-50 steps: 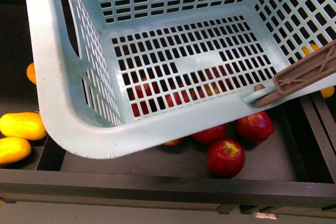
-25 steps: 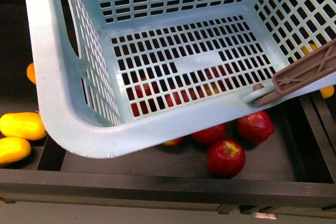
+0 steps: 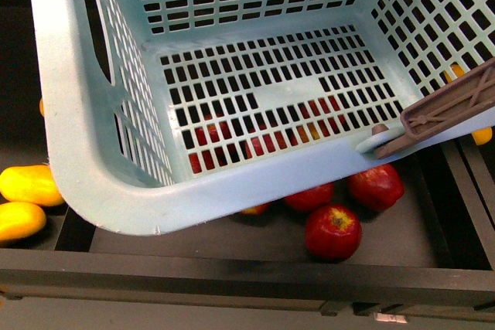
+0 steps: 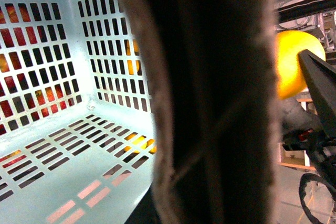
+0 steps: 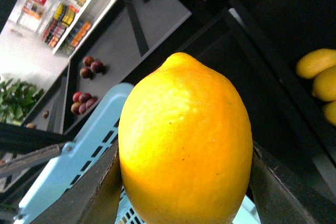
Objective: Pick lemon and mango into basket
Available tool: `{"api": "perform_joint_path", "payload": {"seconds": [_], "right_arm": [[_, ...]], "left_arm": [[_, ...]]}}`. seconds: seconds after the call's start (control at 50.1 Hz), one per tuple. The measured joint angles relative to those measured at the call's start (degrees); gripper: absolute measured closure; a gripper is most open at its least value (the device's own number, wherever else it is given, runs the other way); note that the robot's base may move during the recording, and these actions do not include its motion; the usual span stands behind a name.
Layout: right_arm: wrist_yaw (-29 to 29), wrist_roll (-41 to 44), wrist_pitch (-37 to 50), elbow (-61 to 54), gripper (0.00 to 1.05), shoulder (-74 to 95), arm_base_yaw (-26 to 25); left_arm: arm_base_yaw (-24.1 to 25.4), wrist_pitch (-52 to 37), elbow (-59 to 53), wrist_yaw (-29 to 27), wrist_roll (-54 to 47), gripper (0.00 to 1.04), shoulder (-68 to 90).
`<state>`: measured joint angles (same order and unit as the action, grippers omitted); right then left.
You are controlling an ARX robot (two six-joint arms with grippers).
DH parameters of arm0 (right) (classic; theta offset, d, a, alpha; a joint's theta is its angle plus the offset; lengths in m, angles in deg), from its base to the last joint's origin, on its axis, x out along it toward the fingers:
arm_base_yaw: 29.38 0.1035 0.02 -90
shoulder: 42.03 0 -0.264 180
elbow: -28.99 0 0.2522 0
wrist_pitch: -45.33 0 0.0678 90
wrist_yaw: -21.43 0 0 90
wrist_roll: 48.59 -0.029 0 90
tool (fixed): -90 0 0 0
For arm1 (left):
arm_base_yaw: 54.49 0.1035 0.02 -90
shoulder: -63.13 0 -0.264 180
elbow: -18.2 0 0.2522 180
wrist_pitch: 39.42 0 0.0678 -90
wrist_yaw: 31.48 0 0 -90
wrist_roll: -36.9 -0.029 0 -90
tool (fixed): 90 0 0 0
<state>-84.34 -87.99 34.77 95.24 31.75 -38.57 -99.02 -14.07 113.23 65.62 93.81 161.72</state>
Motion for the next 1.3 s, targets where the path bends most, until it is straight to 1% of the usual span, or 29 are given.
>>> {"api": "perform_joint_path", "payload": {"seconds": [0.02,0.12,0.199,0.399,0.439,0.519,0.658,0.738,0.838,0.937,0.977,0.997,1.017,1.057,1.077,1.097,1.117,1.177,1.237,1.276,1.296], "right_arm": [[0.33,0.09,0.04,-0.02,0.47,0.00,0.55],[2.01,0.44,-0.17,-0.17,0.47,0.74,6.51],[2.54,0.44,-0.66,-0.52,0.47,0.87,9.68],[4.20,0.46,-2.03,-1.99,0.47,0.98,14.73],[4.55,0.57,-2.29,-2.16,0.46,0.98,15.02],[4.92,0.66,-2.86,-2.75,0.35,0.98,15.56],[5.55,0.63,-3.28,-3.43,0.19,0.76,15.67],[6.38,0.37,-3.85,-4.00,0.07,-0.24,15.08],[8.48,0.22,-5.22,-4.83,0.09,-3.23,13.40],[13.42,0.37,-6.78,-6.14,0.09,-8.55,9.70],[14.45,0.44,-7.13,-6.49,0.09,-9.86,8.70],[15.04,2.12,-5.53,-7.21,0.10,-10.47,8.57],[16.11,5.97,0.68,-9.73,0.15,-11.45,8.50],[16.00,12.50,9.75,-13.99,0.22,-12.72,8.61],[15.80,17.55,15.45,-17.05,0.27,-13.57,8.81],[15.72,20.72,18.62,-18.93,0.30,-14.05,8.90],[15.61,21.44,20.02,-19.85,0.32,-14.36,8.98],[15.63,28.04,25.11,-23.78,0.41,-15.72,9.07],[15.67,31.85,27.10,-26.23,0.48,-16.94,9.07],[15.67,33.81,28.15,-28.28,0.55,-18.18,9.07],[15.67,35.04,28.70,-29.70,0.60,-19.10,9.07]], "left_arm": [[0.00,0.00,0.00,0.00,-0.02,1.00,0.00],[0.00,0.00,0.00,0.02,0.00,1.00,0.00],[0.00,0.00,0.00,0.02,-0.04,1.00,0.00],[0.00,0.00,0.00,0.02,-0.02,1.00,0.00],[0.00,0.00,0.00,0.00,-0.02,1.00,0.00],[0.00,0.00,0.00,-0.02,-0.04,1.00,0.00],[0.00,0.00,0.00,0.00,-0.02,1.00,0.00],[0.00,0.00,0.00,0.02,-0.02,1.00,0.00],[0.00,0.02,-0.26,0.33,0.13,1.00,0.00],[0.00,0.02,-0.33,-0.07,0.22,1.00,0.00],[0.02,0.02,-0.33,-0.35,0.22,1.00,0.00],[0.04,0.02,-0.33,-0.33,0.17,1.00,0.00],[0.07,0.02,-0.33,-0.39,0.13,1.00,0.00],[0.07,0.02,-0.33,-0.37,0.17,1.00,0.00],[0.02,0.02,-0.33,-0.39,0.09,1.00,0.00],[0.00,0.02,-0.33,-0.33,0.02,1.00,0.00],[0.00,0.02,-0.33,-0.22,-0.02,1.00,0.00],[-0.04,0.02,-0.33,0.13,0.07,1.00,0.00],[-0.04,0.02,-0.33,0.39,0.26,1.00,0.00],[-0.04,0.02,-0.33,0.39,0.26,1.00,0.00],[-0.04,0.02,-0.33,0.26,0.22,1.00,0.00]]}}
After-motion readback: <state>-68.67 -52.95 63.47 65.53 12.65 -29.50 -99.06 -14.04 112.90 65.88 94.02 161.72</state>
